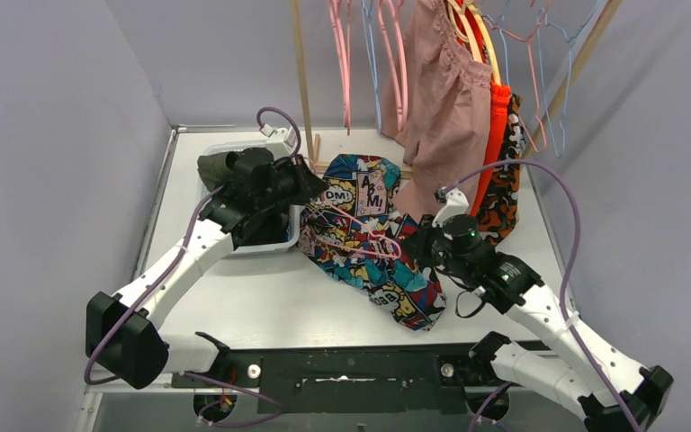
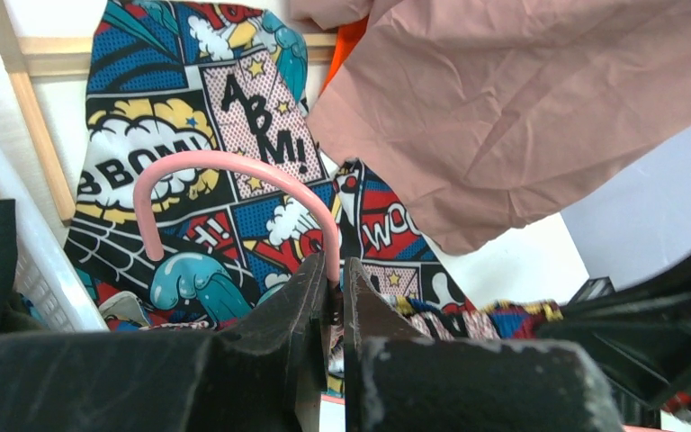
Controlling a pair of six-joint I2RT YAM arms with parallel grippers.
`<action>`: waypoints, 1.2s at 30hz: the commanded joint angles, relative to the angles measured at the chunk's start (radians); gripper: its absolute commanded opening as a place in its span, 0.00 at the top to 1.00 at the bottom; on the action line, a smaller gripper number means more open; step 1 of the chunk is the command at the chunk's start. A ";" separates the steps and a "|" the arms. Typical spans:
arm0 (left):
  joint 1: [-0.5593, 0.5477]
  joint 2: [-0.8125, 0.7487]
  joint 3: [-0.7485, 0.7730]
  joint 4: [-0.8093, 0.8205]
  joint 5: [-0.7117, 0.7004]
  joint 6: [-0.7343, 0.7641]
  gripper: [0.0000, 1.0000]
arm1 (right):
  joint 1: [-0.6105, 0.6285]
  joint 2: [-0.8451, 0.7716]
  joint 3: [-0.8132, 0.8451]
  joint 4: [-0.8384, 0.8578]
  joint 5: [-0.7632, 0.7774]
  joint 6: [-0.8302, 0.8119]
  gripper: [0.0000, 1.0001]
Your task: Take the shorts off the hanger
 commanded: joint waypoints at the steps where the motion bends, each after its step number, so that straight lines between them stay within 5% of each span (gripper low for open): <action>1: 0.002 -0.055 -0.019 0.062 0.050 0.019 1.00 | -0.028 0.081 0.053 0.135 0.096 0.016 0.97; 6: -0.002 -0.053 -0.042 0.025 0.082 0.035 1.00 | -0.054 0.123 0.116 0.058 0.057 0.007 0.82; 17: -0.011 -0.040 -0.062 0.043 0.094 0.031 1.00 | -0.055 -0.210 0.035 0.086 -0.034 0.050 0.50; 21: -0.012 -0.023 -0.052 0.035 0.105 0.036 1.00 | -0.054 -0.215 0.049 0.149 -0.194 0.036 0.41; 31: -0.016 -0.017 -0.048 0.035 0.116 0.030 1.00 | -0.021 0.007 0.157 0.157 -0.436 0.000 0.36; 36: -0.021 -0.007 -0.008 -0.016 0.106 0.036 1.00 | 0.019 0.090 0.199 0.108 -0.354 -0.037 0.38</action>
